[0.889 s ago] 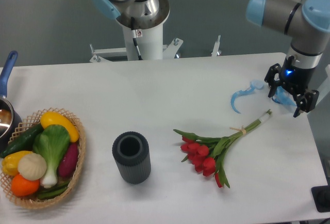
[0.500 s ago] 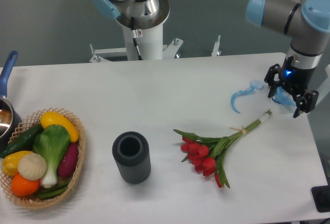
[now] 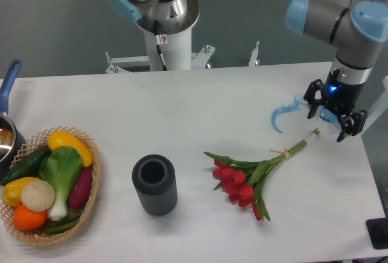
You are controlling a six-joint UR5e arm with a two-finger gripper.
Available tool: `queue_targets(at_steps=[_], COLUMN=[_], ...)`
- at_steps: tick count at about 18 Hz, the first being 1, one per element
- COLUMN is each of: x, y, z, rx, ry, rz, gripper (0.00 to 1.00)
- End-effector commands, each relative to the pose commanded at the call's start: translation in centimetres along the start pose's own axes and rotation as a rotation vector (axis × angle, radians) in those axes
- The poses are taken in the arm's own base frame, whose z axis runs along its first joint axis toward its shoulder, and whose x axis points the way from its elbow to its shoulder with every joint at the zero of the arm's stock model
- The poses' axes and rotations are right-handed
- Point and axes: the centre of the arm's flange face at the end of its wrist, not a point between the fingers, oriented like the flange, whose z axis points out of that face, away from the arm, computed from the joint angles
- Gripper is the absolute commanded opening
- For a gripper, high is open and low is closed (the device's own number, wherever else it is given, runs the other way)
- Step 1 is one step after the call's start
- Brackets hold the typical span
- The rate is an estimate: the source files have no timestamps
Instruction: Pick up the flowers from the table
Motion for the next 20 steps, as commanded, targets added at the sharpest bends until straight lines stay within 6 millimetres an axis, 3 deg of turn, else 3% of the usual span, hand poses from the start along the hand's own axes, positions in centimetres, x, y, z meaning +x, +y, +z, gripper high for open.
queue_targets(at_steps=[2,4,6,9,16,20], x=[0.1,0.6,0.7,1.5,3.5,3.6], y=[-0.4,-2.4,-3.6,-7.5,-9.6,-9.4], z=[0.5,2.0,2.2,3.7,7.1,9.4], rx=[-0.006,-0.006,-0.004,0.007,-0.081,-0.087], ry=[-0.002,0.019,0.022,0.047,0.115,0.153], rz=[0.006,0.009,-0.019,-0.018,0.020,0.027], gripper=[1.00,1.00,1.00,1.00,1.00,1.00])
